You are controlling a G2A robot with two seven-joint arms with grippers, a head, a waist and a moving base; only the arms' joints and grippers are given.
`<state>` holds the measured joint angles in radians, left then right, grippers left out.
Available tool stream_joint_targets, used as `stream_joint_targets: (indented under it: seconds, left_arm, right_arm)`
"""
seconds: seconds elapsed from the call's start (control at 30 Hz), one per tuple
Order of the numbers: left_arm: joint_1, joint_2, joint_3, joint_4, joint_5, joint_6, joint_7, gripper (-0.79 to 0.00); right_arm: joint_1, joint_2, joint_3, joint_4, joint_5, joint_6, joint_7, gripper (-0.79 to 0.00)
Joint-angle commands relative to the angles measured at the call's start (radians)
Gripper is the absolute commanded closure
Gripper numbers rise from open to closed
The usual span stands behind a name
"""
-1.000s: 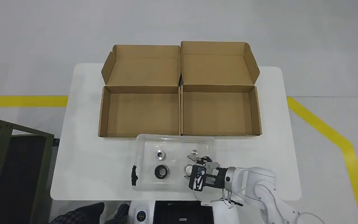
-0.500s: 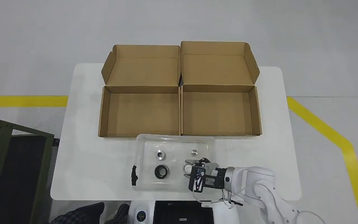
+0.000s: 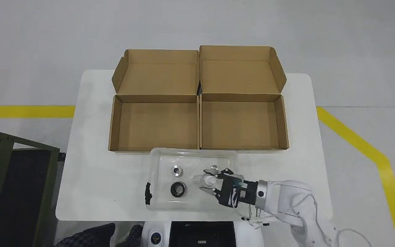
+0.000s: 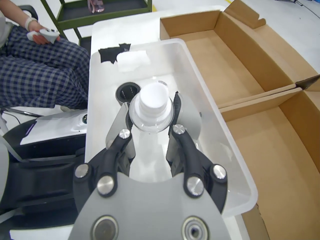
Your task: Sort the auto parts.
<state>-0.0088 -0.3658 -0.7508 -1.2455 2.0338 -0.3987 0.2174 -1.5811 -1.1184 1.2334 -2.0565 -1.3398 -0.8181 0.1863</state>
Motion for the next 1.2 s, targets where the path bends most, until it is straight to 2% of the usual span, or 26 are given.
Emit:
stream_joint_targets:
  seconds: [0.0,0.53,1.17]
  left_arm:
    - [0.000,0.000,0.000,0.000,0.000,0.000,0.000,-0.785]
    - [0.000,0.000,0.000,0.000,0.000,0.000,0.000,-0.785]
    - [0.000,0.000,0.000,0.000,0.000,0.000,0.000,-0.785]
  right_arm:
    - [-0.002,-0.001,0.015,0.006,0.064,0.037,-0.030,0.000]
    - [0.026,-0.002,0.083,0.098,0.518,0.101,-0.092,0.000]
    - [0.051,-0.003,0.115,0.140,0.727,0.142,-0.111,0.000]
